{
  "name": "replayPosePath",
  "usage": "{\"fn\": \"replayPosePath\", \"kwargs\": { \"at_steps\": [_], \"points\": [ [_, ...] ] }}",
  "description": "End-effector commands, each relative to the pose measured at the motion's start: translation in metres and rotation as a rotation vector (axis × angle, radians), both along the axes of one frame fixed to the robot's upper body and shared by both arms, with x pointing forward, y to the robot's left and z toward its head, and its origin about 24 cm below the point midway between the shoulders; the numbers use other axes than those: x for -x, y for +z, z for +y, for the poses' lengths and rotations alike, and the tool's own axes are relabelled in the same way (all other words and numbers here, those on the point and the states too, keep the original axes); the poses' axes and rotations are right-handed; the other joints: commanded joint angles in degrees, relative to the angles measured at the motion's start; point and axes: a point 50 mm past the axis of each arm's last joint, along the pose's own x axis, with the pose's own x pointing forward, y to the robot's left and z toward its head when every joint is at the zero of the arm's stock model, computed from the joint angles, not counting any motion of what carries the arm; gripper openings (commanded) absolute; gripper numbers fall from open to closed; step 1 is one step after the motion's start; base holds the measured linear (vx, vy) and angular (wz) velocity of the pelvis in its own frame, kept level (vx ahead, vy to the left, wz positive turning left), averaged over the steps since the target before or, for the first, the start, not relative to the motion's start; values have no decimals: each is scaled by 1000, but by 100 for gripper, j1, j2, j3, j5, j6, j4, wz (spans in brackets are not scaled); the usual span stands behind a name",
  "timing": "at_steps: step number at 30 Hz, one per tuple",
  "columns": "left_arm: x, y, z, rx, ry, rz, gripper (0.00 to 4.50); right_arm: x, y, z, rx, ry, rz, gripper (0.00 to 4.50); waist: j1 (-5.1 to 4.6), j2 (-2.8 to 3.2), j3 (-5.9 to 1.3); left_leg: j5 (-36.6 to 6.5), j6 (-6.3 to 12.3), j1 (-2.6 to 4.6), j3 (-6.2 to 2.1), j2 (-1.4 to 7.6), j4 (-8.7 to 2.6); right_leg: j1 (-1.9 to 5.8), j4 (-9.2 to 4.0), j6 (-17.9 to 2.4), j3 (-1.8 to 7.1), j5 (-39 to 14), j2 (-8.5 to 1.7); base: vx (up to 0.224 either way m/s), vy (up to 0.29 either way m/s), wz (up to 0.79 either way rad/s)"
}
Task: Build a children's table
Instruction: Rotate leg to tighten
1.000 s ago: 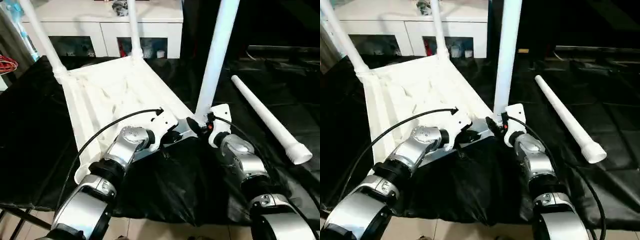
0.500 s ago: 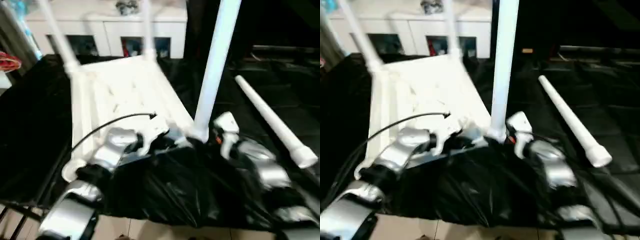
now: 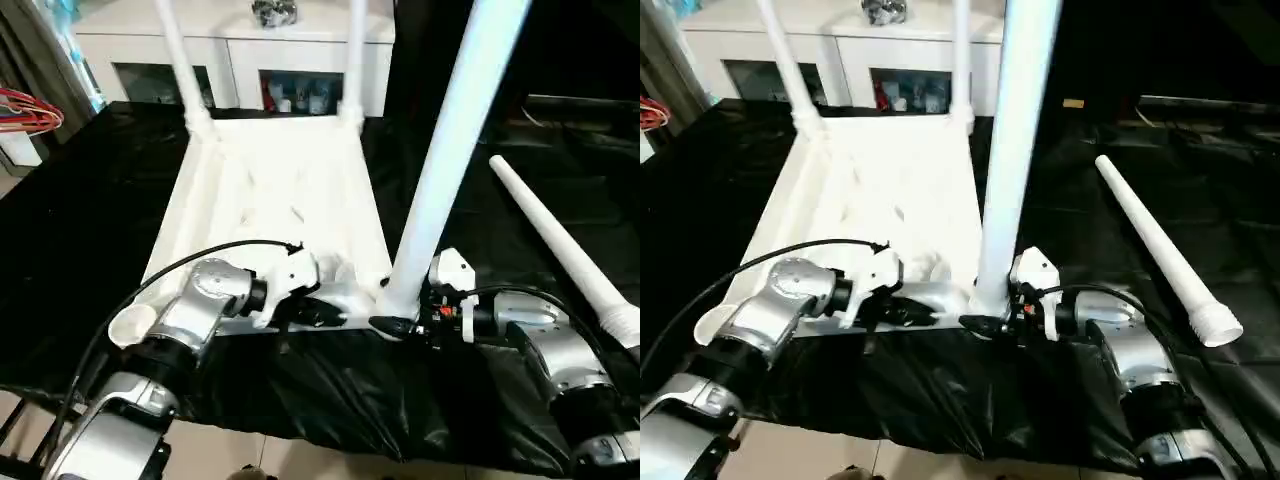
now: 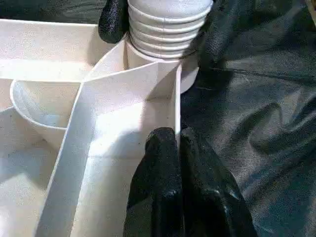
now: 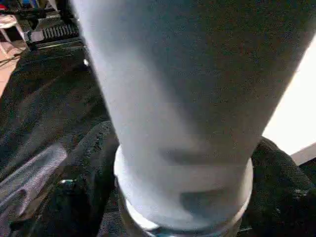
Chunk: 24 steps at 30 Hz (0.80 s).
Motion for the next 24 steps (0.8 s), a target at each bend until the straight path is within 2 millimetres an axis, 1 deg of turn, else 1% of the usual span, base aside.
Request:
{"fn": "replayPosePath", "kwargs": {
  "at_steps": [1, 2, 4, 6, 8, 9, 10, 11, 12, 13, 15, 16, 17, 18, 19, 20, 21, 23, 24],
  "points": [
    [0, 8, -8, 40, -19, -24, 0, 10, -9, 10, -5, 74, 61, 315, 0, -107, -394, -1143, 451, 55, -65, 181, -394, 287, -360, -1175, 266, -1828, -328, 0, 0, 0],
    [0, 8, -9, 44, -13, -25, 0, 10, -10, 11, -7, 72, 64, 298, 1, -109, -394, -1137, 448, 50, -66, 177, -394, 293, -356, -1182, 265, -1797, -326, 0, 0, 0],
    [-1, 8, -10, 50, -4, -27, 0, 10, -10, 11, -13, 62, 67, 284, 1, -114, -394, -1137, 444, 52, -66, 177, -394, 296, -354, -1187, 265, -1790, -330, 0, 0, 0],
    [-6, 9, -19, 72, 74, -53, 0, 3, -16, 16, -32, -70, 52, 280, 3, -112, -389, -1145, 432, 57, -65, 179, -396, 286, -364, -1181, 267, -1824, -331, 0, 0, 0],
    [-10, 9, -24, 76, 127, -66, 0, -5, -19, 19, -33, -177, 34, 277, -37, -113, -372, -1261, 346, 61, -73, 167, -407, 272, -394, -1143, 264, -2020, -334, 0, 0, 0],
    [-13, 9, -27, 74, 165, -78, 0, -10, -21, 19, -29, -258, 24, 276, -56, -132, -367, -1333, 276, 61, -81, 146, -415, 279, -419, -1052, 252, -2268, -340, 0, 0, 0],
    [-17, 9, -32, 72, 218, -94, 0, -19, -24, 20, -24, -380, 24, 276, -97, -131, -349, -1420, 207, 61, -94, 130, -424, 273, -447, -960, 237, -2535, -340, 0, 0, 0],
    [-20, 9, -35, 72, 248, -101, 0, -22, -26, 20, -21, -441, 26, 276, -156, -134, -336, -1534, 153, 70, -102, 107, -425, 266, -490, -838, 214, -2841, -331, 0, 0, 0],
    [-23, 10, -39, 75, 291, -109, 0, -27, -28, 22, -27, -518, 26, 276, -178, -138, -335, -1597, 134, 92, -108, 106, -424, 255, -517, -789, 207, -2987, -342, 0, 0, 0],
    [-25, 11, -44, 79, 324, -117, 0, -31, -30, 24, -31, -585, 33, 275, -230, -139, -324, -1679, 122, 109, -105, 85, -403, 225, -563, -700, 193, -3221, -333, 0, 0, 0],
    [-28, 12, -50, 91, 368, -127, 0, -37, -32, 27, -38, -674, 46, 275, -258, -155, -312, -1729, 163, 106, -111, 58, -392, 225, -619, -552, 166, -3509, -332, 0, 0, 0],
    [-31, 14, -58, 103, 409, -139, 0, -42, -33, 31, -40, -762, 54, 275, -265, -140, -320, -1711, 184, 117, -107, 53, -381, 201, -643, -498, 163, -3563, -334, 0, 0, 0],
    [-32, 15, -63, 108, 427, -147, 0, -45, -34, 32, -42, -831, 63, 275, -309, -134, -313, -1785, 171, 121, -114, 36, -376, 194, -661, -466, 131, -3629, -310, 0, 0, 0],
    [-32, 15, -66, 109, 439, -153, 0, -47, -35, 33, -42, -877, 68, 275, -318, -136, -318, -1802, 168, 124, -124, 41, -382, 204, -662, -456, 121, -3625, -313, 0, 0, 0],
    [-32, 15, -70, 110, 439, -156, 0, -49, -34, 37, -52, -891, 57, 275, -331, -140, -327, -1792, 192, 109, -123, 51, -389, 206, -659, -465, 130, -3526, -315, 0, 0, 0],
    [-30, 15, -75, 109, 423, -169, 0, -50, -31, 45, -61, -870, 24, 310, -329, -168, -337, -1780, 225, 99, -122, 59, -394, 208, -640, -497, 139, -3420, -318, 0, 0, 0],
    [-30, 15, -75, 109, 422, -170, 0, -50, -31, 45, -61, -869, 22, 310, -327, -158, -339, -1782, 240, 96, -123, 64, -398, 208, -632, -520, 146, -3380, -326, 0, 0, 0],
    [-26, 15, -77, 115, 375, -182, 0, -51, -28, 50, -93, -845, -4, 347, -312, -191, -347, -1702, 332, 79, -112, 78, -407, 219, -599, -608, 173, -3157, -328, 0, 0, 0],
    [-25, 15, -78, 118, 363, -189, 0, -51, -27, 49, -94, -849, -13, 350, -307, -192, -347, -1676, 346, 73, -110, 81, -410, 224, -585, -634, 182, -3095, -329, 0, 0, 0]
  ]
}}
